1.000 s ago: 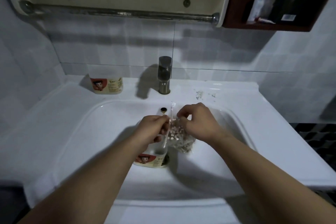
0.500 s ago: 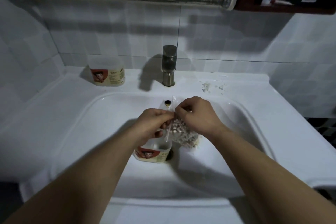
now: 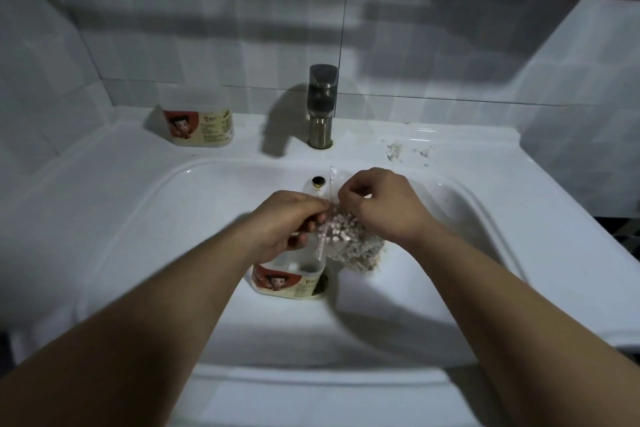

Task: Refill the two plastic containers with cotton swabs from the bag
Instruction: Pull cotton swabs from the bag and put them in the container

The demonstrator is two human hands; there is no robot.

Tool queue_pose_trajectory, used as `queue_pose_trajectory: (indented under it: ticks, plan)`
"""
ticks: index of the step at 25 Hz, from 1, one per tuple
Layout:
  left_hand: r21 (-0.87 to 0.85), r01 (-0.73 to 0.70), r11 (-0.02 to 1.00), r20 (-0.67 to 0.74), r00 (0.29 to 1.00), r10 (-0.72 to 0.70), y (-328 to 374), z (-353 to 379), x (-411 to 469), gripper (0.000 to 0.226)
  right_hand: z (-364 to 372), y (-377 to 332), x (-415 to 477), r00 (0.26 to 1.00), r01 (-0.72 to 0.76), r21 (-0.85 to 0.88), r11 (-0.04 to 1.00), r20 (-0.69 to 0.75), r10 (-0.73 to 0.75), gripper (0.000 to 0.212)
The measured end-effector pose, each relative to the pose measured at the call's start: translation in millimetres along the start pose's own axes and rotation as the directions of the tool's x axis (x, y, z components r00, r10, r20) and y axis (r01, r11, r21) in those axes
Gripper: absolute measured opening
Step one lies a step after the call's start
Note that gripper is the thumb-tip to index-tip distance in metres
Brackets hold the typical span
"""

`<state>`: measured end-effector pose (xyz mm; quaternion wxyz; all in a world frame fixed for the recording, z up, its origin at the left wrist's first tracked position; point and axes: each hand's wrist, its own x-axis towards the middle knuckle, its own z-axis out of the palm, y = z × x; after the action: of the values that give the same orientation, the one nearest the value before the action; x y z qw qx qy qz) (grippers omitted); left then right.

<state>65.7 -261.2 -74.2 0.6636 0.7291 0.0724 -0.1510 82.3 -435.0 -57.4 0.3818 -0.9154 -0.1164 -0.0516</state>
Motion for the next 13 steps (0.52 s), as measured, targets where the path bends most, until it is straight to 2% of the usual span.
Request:
queue_pose_trajectory:
  ticks: [3, 5, 8, 13]
  plan:
    - [0.085, -0.036, 0.996, -0.021, 0.999, 0.038, 0.7, 1.0, -1.1, 0.019, -1.2, 0.0, -0.2, 1.0, 0.02, -0.013, 1.0, 0.021, -0.02, 0.014]
    - [0.142, -0.063, 0.988, -0.047, 0.996, 0.07, 0.3, 1.3, -0.8, 0.021, -0.6, -1.1, -0.4, 0.999, 0.03, -0.024, 0.999, 0.027, -0.029, 0.014]
    - [0.208, -0.107, 0.972, -0.083, 0.989, 0.126, -1.2, 2.5, 1.0, 0.024, 1.3, -2.1, 0.5, 1.0, 0.005, -0.047, 0.999, 0.004, -0.005, 0.026]
    - [0.122, -0.164, 0.979, -0.042, 0.985, 0.17, -2.8, 2.5, 2.5, 0.015, -1.9, 1.4, 4.5, 0.995, -0.095, 0.022, 0.995, 0.013, 0.095, 0.024]
